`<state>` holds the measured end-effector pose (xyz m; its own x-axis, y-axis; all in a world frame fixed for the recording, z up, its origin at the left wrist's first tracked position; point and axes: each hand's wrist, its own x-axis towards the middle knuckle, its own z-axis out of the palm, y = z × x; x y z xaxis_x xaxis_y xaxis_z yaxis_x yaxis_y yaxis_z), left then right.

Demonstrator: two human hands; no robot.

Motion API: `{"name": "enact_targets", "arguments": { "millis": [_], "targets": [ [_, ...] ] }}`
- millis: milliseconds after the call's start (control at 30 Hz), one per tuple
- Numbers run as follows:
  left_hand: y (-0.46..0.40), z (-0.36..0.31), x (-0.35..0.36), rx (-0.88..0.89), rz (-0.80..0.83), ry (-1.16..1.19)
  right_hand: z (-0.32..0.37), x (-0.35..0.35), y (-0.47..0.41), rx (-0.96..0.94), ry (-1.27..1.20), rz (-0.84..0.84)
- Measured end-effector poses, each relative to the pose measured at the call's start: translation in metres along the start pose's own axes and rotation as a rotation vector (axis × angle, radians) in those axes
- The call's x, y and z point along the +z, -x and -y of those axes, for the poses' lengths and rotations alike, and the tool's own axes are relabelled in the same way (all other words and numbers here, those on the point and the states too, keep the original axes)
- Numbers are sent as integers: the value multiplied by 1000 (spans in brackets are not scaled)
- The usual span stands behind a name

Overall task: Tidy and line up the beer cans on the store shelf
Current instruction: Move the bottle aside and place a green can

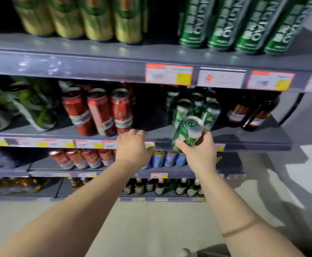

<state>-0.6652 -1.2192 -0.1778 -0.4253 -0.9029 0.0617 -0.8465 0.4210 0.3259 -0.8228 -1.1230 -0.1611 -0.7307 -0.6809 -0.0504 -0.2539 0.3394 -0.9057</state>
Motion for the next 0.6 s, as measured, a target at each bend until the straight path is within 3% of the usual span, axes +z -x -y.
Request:
{"name": "enact_targets", "arguments": {
  "millis": [133,233,467,600],
  "targets": [
    [18,75,-32,-164,-61,54,14,48,18,58,-16,-2],
    [20,97,-36,-191,-82,152,14,63,12,96,-4,-59],
    [9,76,-19,-169,-46,305,5,59,-45,172,-2,-225],
    [-14,60,-13,-301,-100,395,-4,51,-73,167,97,-183]
  ]
}}
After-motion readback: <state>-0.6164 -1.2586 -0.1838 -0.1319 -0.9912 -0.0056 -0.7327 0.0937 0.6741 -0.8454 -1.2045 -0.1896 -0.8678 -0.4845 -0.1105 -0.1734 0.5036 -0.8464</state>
